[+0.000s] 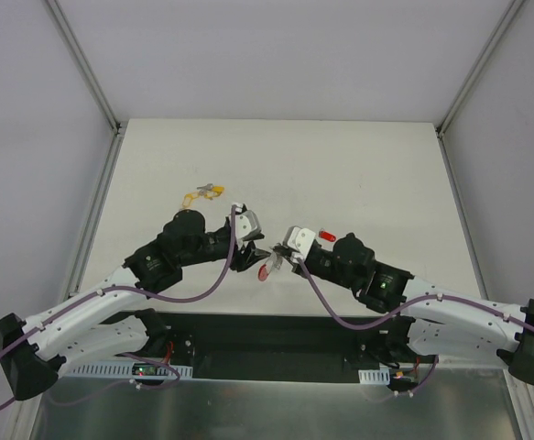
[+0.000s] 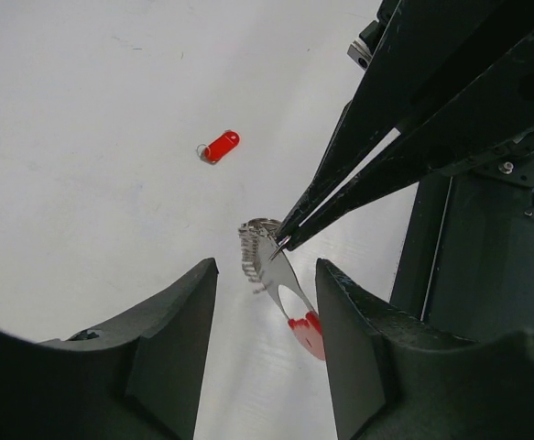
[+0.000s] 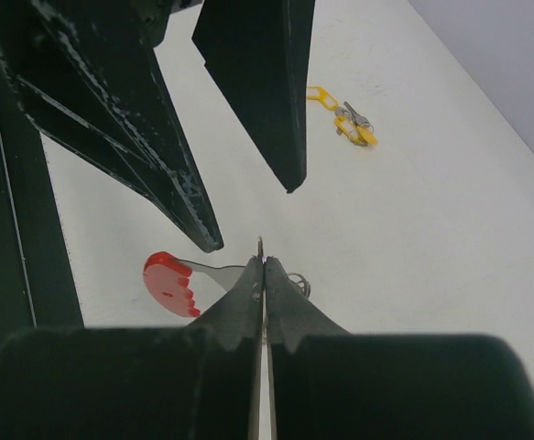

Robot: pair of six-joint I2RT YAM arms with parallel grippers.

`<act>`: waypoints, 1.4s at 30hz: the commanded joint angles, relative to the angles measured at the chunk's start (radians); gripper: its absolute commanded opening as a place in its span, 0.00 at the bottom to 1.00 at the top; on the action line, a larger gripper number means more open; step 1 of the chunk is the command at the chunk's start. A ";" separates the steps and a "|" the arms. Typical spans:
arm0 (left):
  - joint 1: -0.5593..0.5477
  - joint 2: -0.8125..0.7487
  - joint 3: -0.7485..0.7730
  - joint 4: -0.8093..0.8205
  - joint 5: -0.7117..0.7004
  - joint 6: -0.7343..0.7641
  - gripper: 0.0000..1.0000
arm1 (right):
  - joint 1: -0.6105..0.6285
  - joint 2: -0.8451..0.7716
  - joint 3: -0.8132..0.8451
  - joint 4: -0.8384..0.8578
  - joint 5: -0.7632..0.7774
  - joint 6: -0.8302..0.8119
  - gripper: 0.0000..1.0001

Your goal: Put the keys on the keyring

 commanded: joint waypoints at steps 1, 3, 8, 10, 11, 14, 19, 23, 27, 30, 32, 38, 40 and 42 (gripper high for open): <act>0.012 0.016 -0.001 0.039 0.035 0.032 0.42 | 0.014 -0.030 0.066 -0.008 -0.025 -0.031 0.01; 0.012 0.025 -0.002 0.039 0.026 0.029 0.40 | 0.019 -0.030 0.068 -0.009 -0.013 -0.032 0.01; 0.012 0.033 -0.001 0.041 -0.020 0.015 0.33 | 0.036 -0.019 0.077 -0.006 0.030 -0.037 0.01; 0.012 0.039 -0.001 0.041 -0.024 0.012 0.30 | 0.042 -0.015 0.077 0.000 0.044 -0.037 0.01; 0.012 0.040 -0.001 0.041 -0.030 0.012 0.28 | 0.043 -0.013 0.075 0.005 0.051 -0.035 0.01; 0.012 0.053 0.001 0.039 -0.032 0.013 0.25 | 0.049 -0.007 0.075 0.015 0.068 -0.034 0.01; 0.012 0.071 0.007 0.041 0.006 0.012 0.25 | 0.057 0.002 0.075 0.028 0.096 -0.032 0.01; 0.012 0.080 0.011 0.041 0.051 0.012 0.30 | 0.060 0.007 0.077 0.032 0.105 -0.032 0.01; 0.012 0.097 0.016 0.041 0.083 0.010 0.30 | 0.062 0.008 0.074 0.038 0.119 -0.034 0.01; 0.012 0.106 0.019 0.039 0.095 0.006 0.30 | 0.063 0.010 0.075 0.041 0.125 -0.034 0.01; 0.010 0.111 0.020 0.039 0.094 -0.001 0.27 | 0.066 0.014 0.075 0.042 0.132 -0.037 0.01; 0.010 0.111 0.022 0.041 0.092 -0.001 0.19 | 0.077 0.031 0.075 0.040 0.154 -0.046 0.01; 0.010 0.111 0.020 0.041 0.094 -0.001 0.15 | 0.079 0.037 0.075 0.040 0.168 -0.049 0.01; 0.012 0.105 0.020 0.041 0.094 0.001 0.12 | 0.082 0.043 0.079 0.041 0.192 -0.049 0.01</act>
